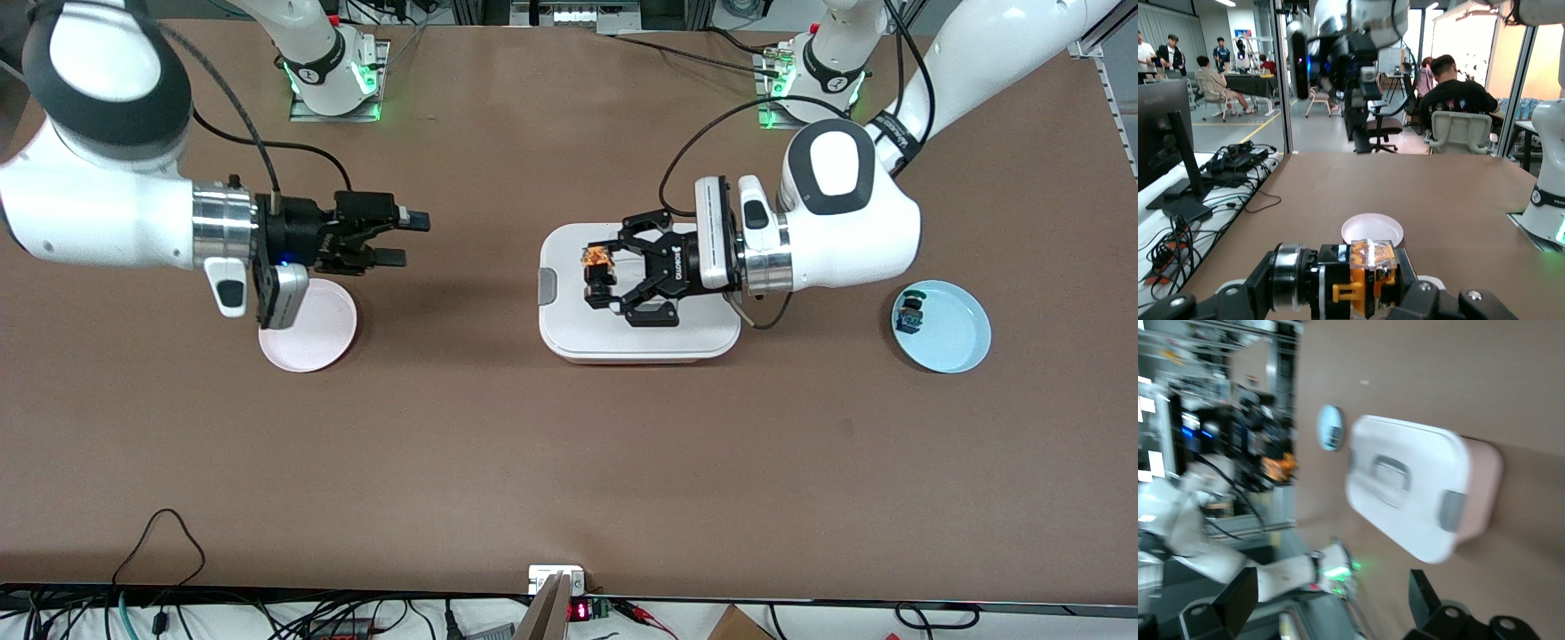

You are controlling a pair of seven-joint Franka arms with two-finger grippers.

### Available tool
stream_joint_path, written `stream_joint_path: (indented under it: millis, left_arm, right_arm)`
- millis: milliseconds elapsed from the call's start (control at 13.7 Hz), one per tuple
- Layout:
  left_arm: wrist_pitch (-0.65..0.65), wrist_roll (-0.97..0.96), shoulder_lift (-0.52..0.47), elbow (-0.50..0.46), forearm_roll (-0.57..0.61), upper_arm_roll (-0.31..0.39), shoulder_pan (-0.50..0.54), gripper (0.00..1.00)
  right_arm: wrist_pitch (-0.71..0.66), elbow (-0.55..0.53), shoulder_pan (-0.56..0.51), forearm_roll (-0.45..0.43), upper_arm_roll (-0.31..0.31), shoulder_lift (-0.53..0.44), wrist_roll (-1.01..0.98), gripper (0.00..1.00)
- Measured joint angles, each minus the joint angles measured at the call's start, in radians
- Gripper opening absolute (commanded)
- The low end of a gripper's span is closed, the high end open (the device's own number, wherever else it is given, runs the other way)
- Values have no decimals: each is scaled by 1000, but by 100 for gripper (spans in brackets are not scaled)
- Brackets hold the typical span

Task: Transfer orange switch to right arm and place
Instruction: 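Bring the right gripper to the switch held by the left gripper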

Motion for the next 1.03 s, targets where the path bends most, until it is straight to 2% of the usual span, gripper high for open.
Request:
stream_joint_path:
  millis: [146, 293, 439, 732, 1025]
  left_arm:
    - [3, 52, 1, -7, -67, 0, -1, 17]
    - [16, 84, 1, -9, -122, -2, -12, 17]
    - [26, 85, 1, -9, -127, -3, -22, 17]
    - [29, 86, 1, -9, -128, -3, -24, 17]
    - [29, 86, 1, -9, -128, -3, -24, 17]
  right_arm:
    - [-1, -5, 0, 152, 0, 52, -93, 100]
    - [-23, -15, 1, 273, 0, 110, -242, 100]
    - [-53, -32, 2, 371, 1, 142, -306, 100]
    - [-63, -120, 22, 553, 10, 153, -356, 100]
    - [-28, -199, 99, 739, 12, 153, -493, 100]
